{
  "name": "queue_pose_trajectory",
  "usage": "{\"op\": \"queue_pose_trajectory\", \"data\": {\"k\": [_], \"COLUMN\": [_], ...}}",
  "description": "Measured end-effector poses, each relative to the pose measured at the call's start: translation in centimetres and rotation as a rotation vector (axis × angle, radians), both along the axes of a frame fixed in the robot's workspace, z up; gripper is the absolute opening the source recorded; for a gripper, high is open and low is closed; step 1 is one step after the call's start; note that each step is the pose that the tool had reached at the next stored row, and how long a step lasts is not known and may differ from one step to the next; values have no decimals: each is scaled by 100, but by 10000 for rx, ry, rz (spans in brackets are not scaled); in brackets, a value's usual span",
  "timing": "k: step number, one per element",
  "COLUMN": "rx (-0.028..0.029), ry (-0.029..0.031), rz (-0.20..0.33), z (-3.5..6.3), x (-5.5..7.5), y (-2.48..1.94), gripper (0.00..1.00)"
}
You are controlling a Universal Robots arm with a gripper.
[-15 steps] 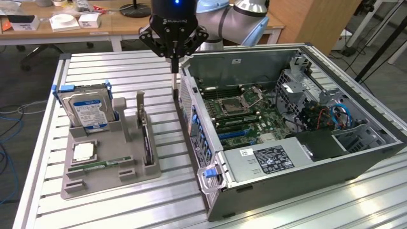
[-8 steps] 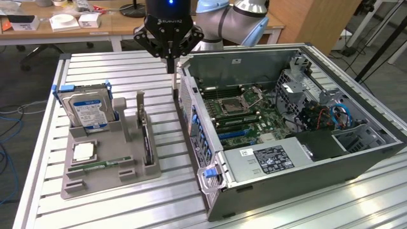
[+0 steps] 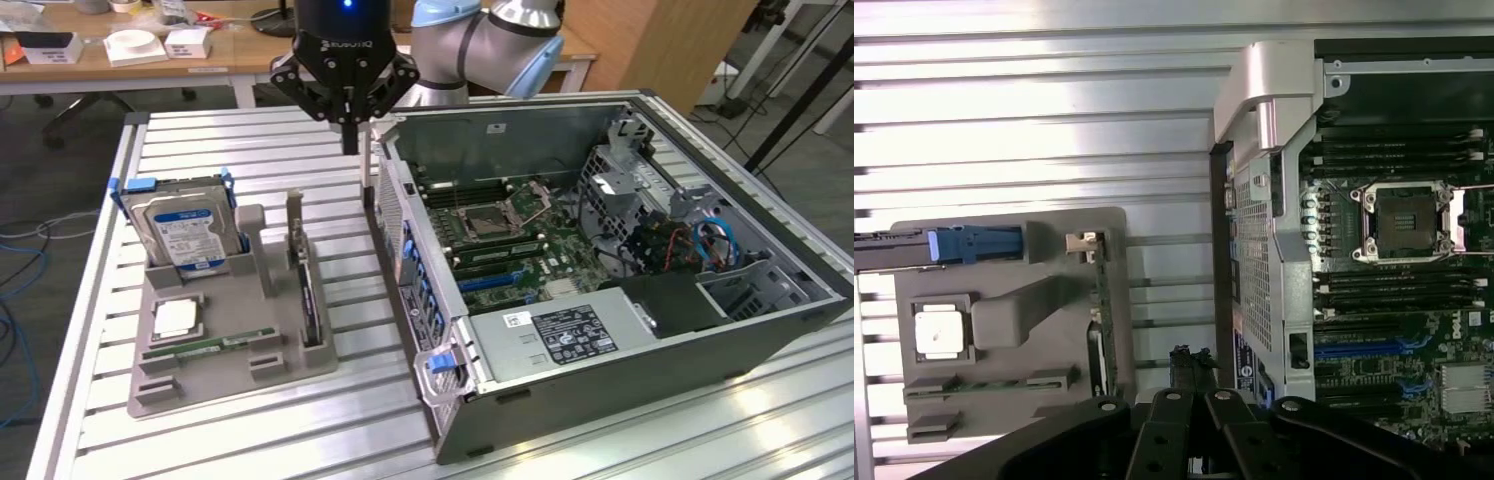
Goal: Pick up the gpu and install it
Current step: 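Reach for the gpu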
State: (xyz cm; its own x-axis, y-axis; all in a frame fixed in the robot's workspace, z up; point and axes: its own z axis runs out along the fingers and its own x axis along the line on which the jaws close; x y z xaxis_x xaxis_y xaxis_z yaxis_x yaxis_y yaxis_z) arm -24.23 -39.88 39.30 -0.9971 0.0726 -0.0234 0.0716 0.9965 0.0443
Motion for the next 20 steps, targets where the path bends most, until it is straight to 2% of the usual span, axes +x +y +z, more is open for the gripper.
{"op": "queue_pose_trajectory", "data": {"k": [11,20], "rx": [1,1], "ry": [0,0], "rz": [0,0], "z": [0,0], "x": [-111,-117], "y": [0,0], "gripper": [11,11]}}
